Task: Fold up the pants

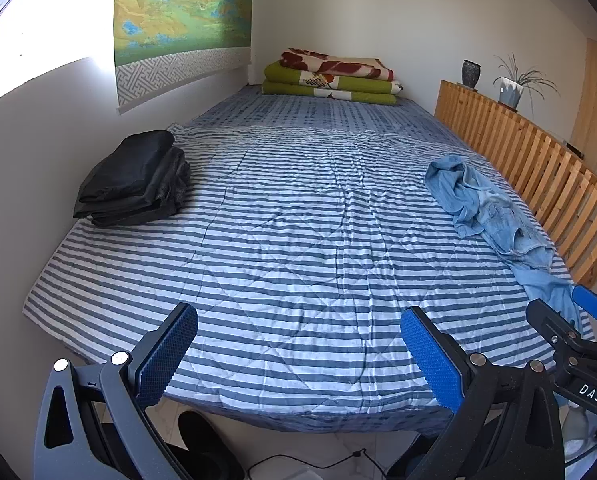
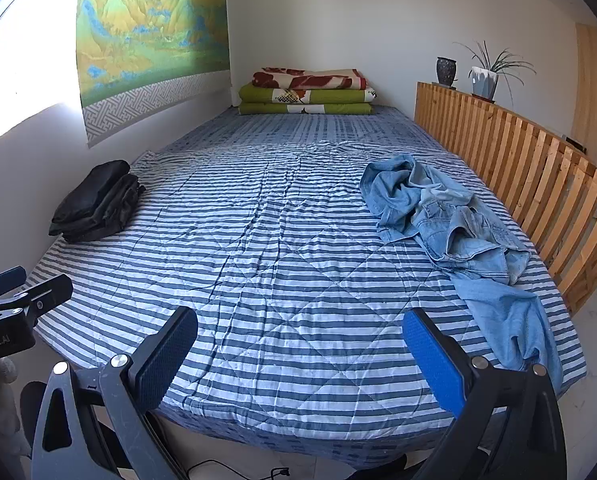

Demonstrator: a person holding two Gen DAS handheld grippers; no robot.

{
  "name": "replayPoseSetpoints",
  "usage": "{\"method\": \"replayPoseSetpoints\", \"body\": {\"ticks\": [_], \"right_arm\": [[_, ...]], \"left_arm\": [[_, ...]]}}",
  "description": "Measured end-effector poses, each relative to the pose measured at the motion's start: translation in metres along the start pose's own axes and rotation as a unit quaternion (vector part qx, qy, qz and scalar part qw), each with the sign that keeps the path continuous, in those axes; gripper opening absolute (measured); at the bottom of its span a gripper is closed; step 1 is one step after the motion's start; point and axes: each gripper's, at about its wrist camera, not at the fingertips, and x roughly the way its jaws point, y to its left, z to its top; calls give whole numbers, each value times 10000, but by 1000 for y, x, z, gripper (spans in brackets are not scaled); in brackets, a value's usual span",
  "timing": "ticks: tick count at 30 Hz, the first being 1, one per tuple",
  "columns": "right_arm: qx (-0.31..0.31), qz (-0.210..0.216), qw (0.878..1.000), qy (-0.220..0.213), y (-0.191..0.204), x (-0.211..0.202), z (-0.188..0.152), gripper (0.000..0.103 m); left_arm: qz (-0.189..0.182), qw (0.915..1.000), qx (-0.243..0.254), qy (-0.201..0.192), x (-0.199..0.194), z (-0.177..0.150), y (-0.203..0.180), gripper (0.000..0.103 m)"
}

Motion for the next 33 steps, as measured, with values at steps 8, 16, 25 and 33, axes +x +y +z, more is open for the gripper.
{"method": "replayPoseSetpoints", "body": {"ticks": [8,16,25,33], "right_arm": [[27,22,10000,57,-2,3,-2,101],[18,61,10000,51,-2,4,-2,101],[35,51,10000,58,-5,6,-2,101],[52,43,10000,45,-7,10,-1,101]], "left_arm": [[5,10000,43,7,2,0,-6,103],[-2,10000,73,11,4,2,-11,103],[8,9999,117,-2,7,5,-16,103],[3,9999,122,22,11,9,-17,103]]}}
